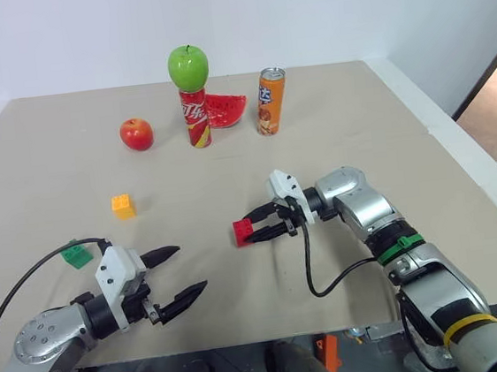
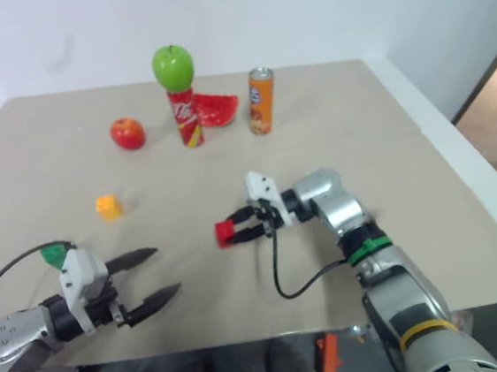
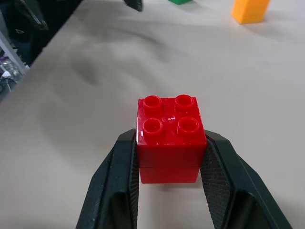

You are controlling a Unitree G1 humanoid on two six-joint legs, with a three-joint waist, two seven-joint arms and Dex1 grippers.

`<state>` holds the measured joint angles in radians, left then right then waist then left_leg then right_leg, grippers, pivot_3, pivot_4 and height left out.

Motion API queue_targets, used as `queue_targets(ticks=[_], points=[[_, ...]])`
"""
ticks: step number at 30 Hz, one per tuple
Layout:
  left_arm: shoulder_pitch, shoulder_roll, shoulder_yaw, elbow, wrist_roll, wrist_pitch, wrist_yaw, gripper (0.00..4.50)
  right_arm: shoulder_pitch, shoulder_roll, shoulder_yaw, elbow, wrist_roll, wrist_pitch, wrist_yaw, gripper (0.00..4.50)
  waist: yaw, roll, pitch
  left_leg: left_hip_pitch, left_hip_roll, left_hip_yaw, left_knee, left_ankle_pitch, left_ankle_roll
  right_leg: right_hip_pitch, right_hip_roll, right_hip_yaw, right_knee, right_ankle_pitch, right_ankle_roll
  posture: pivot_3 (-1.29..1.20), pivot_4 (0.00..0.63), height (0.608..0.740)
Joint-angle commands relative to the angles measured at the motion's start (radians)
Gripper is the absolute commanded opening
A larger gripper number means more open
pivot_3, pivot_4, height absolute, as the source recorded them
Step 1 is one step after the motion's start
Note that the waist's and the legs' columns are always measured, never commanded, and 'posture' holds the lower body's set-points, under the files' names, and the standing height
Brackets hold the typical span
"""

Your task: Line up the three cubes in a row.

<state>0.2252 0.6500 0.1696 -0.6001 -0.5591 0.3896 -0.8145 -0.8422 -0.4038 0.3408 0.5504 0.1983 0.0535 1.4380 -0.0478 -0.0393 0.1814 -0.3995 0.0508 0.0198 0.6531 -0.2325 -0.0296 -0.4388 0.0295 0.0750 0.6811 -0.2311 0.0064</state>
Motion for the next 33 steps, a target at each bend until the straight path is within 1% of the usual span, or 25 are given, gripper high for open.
queue_targets(ticks=[1,17,19,20,21,25,26,30,33], points=[[-0.009,0.005,0.000,-0.015,0.006,-0.023,-0.004,4.50,-0.030,0.002,-0.038,0.021,-0.002,-0.026,0.011,1.23,0.000,0.000,0.000,0.000,0.000,0.000,0.000,0.000,0.000,0.000,0.000,0.000,0.000,0.000,0.000,0.00,0.150,0.740],[-0.035,0.003,-0.022,-0.010,0.024,-0.022,-0.001,4.50,-0.034,0.012,-0.066,0.120,-0.022,-0.063,0.015,1.23,0.000,0.000,0.000,0.000,0.000,0.000,0.000,0.000,0.000,0.000,0.000,0.000,0.000,0.000,0.000,0.00,0.150,0.740],[-0.041,0.000,-0.026,-0.009,0.027,-0.022,0.000,4.50,-0.033,0.009,-0.064,0.125,-0.026,-0.069,0.025,2.32,0.000,0.000,0.000,0.000,0.000,0.000,0.000,0.000,0.000,0.000,0.000,0.000,0.000,0.000,0.000,0.00,0.150,0.740],[-0.044,-0.001,-0.028,-0.008,0.027,-0.022,-0.001,4.50,-0.030,0.009,-0.065,0.125,-0.027,-0.072,0.027,2.60,0.000,0.000,0.000,0.000,0.000,0.000,0.000,0.000,0.000,0.000,0.000,0.000,0.000,0.000,0.000,0.00,0.150,0.740],[-0.046,-0.002,-0.028,-0.007,0.028,-0.022,-0.002,4.50,-0.028,0.008,-0.067,0.126,-0.027,-0.073,0.028,2.99,0.000,0.000,0.000,0.000,0.000,0.000,0.000,0.000,0.000,0.000,0.000,0.000,0.000,0.000,0.000,0.00,0.150,0.740],[-0.051,-0.012,-0.021,0.003,0.024,-0.020,0.008,4.50,-0.022,-0.002,-0.075,0.110,-0.023,-0.076,0.035,4.30,0.000,0.000,0.000,0.000,0.000,0.000,0.000,0.000,0.000,0.000,0.000,0.000,0.000,0.000,0.000,0.00,0.150,0.740],[-0.049,-0.017,-0.015,0.005,0.021,-0.019,0.014,4.50,-0.021,-0.006,-0.079,0.099,-0.019,-0.076,0.035,4.48,0.000,0.000,0.000,0.000,0.000,0.000,0.000,0.000,0.000,0.000,0.000,0.000,0.000,0.000,0.000,0.00,0.150,0.740],[-0.032,-0.050,0.028,0.005,0.009,-0.017,0.063,4.50,-0.014,-0.024,-0.102,0.021,0.006,-0.053,0.030,4.48,0.000,0.000,0.000,0.000,0.000,0.000,0.000,0.000,0.000,0.000,0.000,0.000,0.000,0.000,0.000,0.00,0.150,0.740],[-0.012,-0.100,0.111,0.003,-0.009,-0.012,0.146,4.50,-0.004,-0.033,-0.135,-0.067,0.035,-0.008,0.007,4.48,0.000,0.000,0.000,0.000,0.001,0.000,0.000,0.000,0.000,0.000,0.000,0.000,0.000,0.000,0.000,0.00,0.150,0.740]])
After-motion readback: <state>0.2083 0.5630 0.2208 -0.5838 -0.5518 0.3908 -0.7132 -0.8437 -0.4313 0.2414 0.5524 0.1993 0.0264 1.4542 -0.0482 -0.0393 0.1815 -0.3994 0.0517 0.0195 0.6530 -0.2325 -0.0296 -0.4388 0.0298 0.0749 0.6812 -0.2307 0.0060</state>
